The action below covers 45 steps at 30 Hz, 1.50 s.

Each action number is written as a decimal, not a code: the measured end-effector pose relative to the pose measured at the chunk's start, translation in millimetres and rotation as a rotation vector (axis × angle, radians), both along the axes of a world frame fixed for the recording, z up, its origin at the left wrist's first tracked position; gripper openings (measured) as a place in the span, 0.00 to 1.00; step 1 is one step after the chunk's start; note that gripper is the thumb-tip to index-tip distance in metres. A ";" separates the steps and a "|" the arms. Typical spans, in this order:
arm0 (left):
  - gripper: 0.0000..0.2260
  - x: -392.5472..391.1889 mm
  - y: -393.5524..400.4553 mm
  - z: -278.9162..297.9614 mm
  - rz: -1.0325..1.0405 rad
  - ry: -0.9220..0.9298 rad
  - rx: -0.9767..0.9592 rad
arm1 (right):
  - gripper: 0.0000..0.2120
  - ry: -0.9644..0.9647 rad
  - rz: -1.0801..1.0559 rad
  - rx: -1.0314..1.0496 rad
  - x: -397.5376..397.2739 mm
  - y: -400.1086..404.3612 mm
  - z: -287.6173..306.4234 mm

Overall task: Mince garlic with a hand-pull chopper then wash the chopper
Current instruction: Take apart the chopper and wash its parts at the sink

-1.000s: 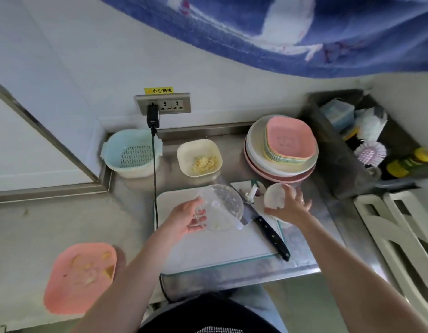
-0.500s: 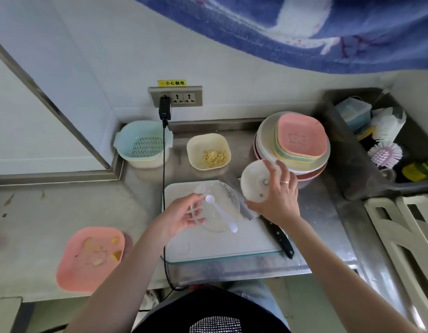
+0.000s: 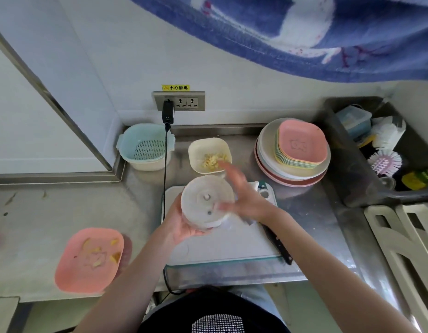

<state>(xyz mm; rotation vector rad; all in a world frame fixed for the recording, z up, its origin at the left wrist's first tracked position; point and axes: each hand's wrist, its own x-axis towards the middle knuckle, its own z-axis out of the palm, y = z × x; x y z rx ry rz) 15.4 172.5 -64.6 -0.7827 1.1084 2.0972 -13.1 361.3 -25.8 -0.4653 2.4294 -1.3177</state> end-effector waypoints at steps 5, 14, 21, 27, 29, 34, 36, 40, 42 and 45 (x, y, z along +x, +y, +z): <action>0.20 0.1 -7.9 -1.6 0.079 0.014 0.054 | 0.18 -0.057 -0.757 0.164 -30.1 63.0 -36.1; 0.23 6.8 -14.6 -4.3 0.114 0.040 0.037 | 0.06 -0.131 -0.455 0.400 -49.9 61.6 -77.4; 0.18 -13.6 18.9 15.8 -0.005 0.007 -0.062 | 0.05 0.276 -1.020 -0.105 -3.6 52.5 17.5; 0.23 -26.5 104.6 21.2 -0.346 -0.005 -0.056 | 0.01 0.404 -0.817 -0.097 56.9 54.7 66.9; 0.24 -20.6 137.0 25.5 -0.459 0.001 0.007 | 0.02 0.425 -0.870 -0.028 80.4 67.1 64.0; 0.23 15.4 206.5 51.8 -0.733 0.062 0.133 | 0.04 0.393 -1.145 0.036 150.6 115.0 63.5; 0.25 28.9 230.2 55.7 -0.794 0.055 0.160 | 0.02 0.411 -1.234 0.042 173.0 134.0 64.6; 0.27 71.5 300.0 64.3 -0.982 0.029 0.135 | 0.04 0.457 -1.438 -0.013 228.8 183.4 66.4; 0.27 99.2 340.0 66.6 -1.066 0.010 0.093 | 0.04 0.469 -1.546 -0.063 263.3 210.3 63.2; 0.28 151.8 400.6 61.6 -1.151 -0.080 0.197 | 0.04 0.458 -1.651 -0.055 319.4 253.7 56.9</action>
